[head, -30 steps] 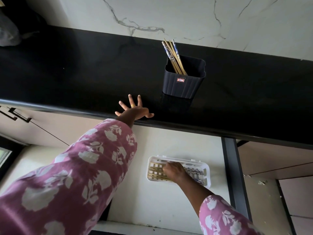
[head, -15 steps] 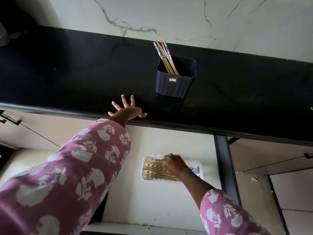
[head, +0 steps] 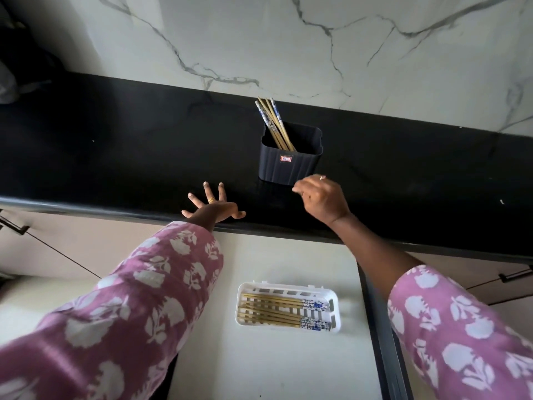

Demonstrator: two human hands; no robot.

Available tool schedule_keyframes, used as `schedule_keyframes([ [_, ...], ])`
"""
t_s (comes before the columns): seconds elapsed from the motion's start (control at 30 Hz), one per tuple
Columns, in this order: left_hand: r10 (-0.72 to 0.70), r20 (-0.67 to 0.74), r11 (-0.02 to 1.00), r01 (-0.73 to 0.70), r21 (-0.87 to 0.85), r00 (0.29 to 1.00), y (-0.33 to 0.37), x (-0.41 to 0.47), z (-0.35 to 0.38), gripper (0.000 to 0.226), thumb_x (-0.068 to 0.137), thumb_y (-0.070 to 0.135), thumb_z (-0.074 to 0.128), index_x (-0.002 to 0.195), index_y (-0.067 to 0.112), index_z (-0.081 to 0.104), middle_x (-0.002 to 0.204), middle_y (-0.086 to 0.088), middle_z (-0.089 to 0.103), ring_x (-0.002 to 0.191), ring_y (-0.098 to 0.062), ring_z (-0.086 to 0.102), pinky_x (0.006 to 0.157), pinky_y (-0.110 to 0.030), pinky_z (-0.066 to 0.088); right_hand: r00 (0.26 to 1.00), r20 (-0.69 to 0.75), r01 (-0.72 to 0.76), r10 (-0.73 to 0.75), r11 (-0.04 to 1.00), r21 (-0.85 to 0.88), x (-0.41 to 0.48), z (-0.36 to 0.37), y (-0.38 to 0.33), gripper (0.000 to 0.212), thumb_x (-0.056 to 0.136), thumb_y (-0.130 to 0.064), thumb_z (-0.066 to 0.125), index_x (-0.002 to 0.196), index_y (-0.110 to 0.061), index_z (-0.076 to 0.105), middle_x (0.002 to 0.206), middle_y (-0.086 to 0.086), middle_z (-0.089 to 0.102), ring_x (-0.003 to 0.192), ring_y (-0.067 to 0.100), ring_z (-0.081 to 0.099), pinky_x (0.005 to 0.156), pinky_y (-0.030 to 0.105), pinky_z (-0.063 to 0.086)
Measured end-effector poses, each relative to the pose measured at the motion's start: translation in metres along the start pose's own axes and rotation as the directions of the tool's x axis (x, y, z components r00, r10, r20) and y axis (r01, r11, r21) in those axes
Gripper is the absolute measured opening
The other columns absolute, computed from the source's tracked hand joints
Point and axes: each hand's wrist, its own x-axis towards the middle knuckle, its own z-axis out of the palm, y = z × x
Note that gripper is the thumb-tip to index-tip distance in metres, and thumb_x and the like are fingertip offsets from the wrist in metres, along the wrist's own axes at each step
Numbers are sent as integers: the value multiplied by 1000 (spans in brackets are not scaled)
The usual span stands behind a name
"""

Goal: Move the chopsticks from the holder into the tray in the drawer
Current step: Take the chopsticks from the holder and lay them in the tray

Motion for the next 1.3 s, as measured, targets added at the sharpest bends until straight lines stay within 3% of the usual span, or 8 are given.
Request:
schedule_keyframes([
  [0.17,-14,13,1000,14,0,1000,1,6,0,90,83,68,45,147,39,-12,157,2,-23,138,-47,-21,106,-69,0,983,-126,-143,136,988,-49,50,-6,28,9,74,1,73,67,-3,70,63,12,70,56,28,67,53,28,54],
  [0.3,-9,21,1000,10,-17,1000,0,13,1,94,82,66,49,146,39,-15,155,3,-28,138,-47,-24,105,-70,0,921,40,-387,386,922,25,86,4,41,17,89,-9,59,85,2,71,81,21,70,75,36,65,65,36,52],
  [0.47,-7,25,1000,7,-19,1000,-1,18,3,97,81,66,51,145,40,-19,153,3,-32,137,-46,-25,105,-70,1,777,192,-623,599,776,99,115,31,46,20,87,-14,65,91,5,71,92,22,73,88,30,69,78,32,57],
  [0.6,-8,29,1000,8,-16,1000,-2,23,3,100,80,65,53,143,40,-21,151,3,-35,137,-46,-26,104,-71,1,665,301,-723,683,691,30,130,52,53,21,84,-15,70,93,3,72,100,21,71,100,32,66,90,41,55],
  [0.77,-5,51,1000,6,-26,999,-2,26,2,102,80,64,54,143,40,-22,150,4,-37,136,-46,-27,104,-71,0,587,334,-776,738,630,-28,139,73,57,30,83,-18,71,106,1,67,114,21,64,102,34,64,88,38,55],
  [0.97,-2,57,1000,4,-30,998,-2,27,2,101,81,62,55,142,40,-23,149,3,-38,136,-45,-28,104,-71,-1,590,310,-756,745,645,-112,140,83,53,22,92,-3,51,108,2,65,117,25,59,102,41,62,86,43,55],
  [1.13,2,54,999,0,-41,999,-3,29,4,103,80,62,56,142,41,-24,148,4,-40,136,-45,-30,104,-72,-1,596,303,-772,744,634,-37,140,76,56,17,88,-7,60,100,1,68,110,22,63,102,35,61,85,38,55],
  [1.3,-8,36,1000,9,-24,999,-2,29,5,102,80,64,55,142,41,-22,150,3,-37,136,-46,-28,104,-71,0,676,235,-729,698,680,78,143,51,61,14,83,-10,68,92,0,72,94,20,72,92,32,67,82,38,57],
])
